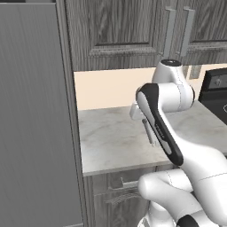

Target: Take the tongs from the drawer on the right and place them on the dining counter next to the tray containing the hot dog.

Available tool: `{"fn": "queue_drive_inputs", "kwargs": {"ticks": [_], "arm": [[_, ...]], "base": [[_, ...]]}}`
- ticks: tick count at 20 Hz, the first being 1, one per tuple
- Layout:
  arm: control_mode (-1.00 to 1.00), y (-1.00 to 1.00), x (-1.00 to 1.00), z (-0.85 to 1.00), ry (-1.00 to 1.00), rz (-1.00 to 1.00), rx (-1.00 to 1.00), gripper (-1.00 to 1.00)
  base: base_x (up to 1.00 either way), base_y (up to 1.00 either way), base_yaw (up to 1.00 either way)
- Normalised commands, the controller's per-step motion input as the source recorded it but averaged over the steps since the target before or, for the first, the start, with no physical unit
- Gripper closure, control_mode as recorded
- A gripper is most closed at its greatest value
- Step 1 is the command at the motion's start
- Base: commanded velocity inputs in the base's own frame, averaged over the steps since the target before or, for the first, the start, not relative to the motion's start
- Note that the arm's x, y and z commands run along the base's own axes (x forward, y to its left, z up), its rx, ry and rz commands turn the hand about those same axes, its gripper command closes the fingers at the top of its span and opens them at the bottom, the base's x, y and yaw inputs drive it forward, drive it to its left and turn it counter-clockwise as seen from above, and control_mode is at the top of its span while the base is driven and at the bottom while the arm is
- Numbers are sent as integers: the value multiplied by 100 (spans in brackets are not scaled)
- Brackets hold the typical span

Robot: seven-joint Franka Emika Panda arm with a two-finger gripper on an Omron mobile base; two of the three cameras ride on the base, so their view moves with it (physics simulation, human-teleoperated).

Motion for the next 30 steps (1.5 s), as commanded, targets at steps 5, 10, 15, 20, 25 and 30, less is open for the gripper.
{"fn": "queue_drive_inputs", "kwargs": {"ticks": [5, 10, 15, 20, 25, 30], "arm": [[-100, 4, 0, 0, 0, 0, 0, 100], [-100, 0, 0, 0, 0, 0, 0, 100], [100, 0, 0, 0, 0, 0, 0, 100], [100, 0, 0, 0, 0, 0, 0, 100], [100, 0, 0, 0, 0, 0, 0, 100], [100, 0, 0, 0, 0, 0, 0, 100]], "base": [[0, 0, 0], [0, 0, 0], [-9, 0, 0], [-18, 0, 0], [-27, 0, -1], [-32, 0, -1]]}}
